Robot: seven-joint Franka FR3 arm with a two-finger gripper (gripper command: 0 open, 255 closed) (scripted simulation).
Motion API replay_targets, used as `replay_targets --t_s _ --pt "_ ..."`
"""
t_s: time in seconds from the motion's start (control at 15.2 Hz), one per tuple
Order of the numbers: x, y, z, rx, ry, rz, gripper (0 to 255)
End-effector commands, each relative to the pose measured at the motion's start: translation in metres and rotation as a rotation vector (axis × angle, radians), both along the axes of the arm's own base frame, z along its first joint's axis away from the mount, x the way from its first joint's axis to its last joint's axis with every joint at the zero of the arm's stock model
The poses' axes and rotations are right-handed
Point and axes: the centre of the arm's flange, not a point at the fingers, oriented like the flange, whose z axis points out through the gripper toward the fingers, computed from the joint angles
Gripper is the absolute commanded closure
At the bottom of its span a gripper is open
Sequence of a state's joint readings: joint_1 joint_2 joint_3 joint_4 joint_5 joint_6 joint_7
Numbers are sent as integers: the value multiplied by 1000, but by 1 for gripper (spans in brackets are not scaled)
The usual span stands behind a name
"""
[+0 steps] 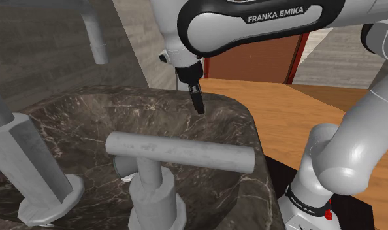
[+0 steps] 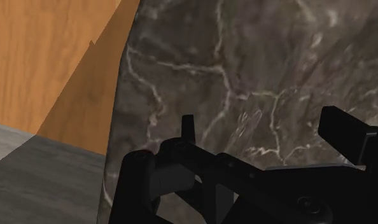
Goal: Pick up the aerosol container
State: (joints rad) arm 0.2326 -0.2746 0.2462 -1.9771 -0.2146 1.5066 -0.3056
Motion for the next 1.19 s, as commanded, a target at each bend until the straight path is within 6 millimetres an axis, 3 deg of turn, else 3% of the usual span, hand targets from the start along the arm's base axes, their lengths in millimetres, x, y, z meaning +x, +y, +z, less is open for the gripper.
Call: replay_targets --t_s 0.0,0.46,0.53,0.59,1.12 --pt "5 16 -9 21 20 33 0" --pt "22 90 -36 111 83 177 0" --pt "12 42 -16 -173 19 157 0" --pt "12 42 -16 -173 19 157 0" --pt "10 111 -42 29 21 265 0"
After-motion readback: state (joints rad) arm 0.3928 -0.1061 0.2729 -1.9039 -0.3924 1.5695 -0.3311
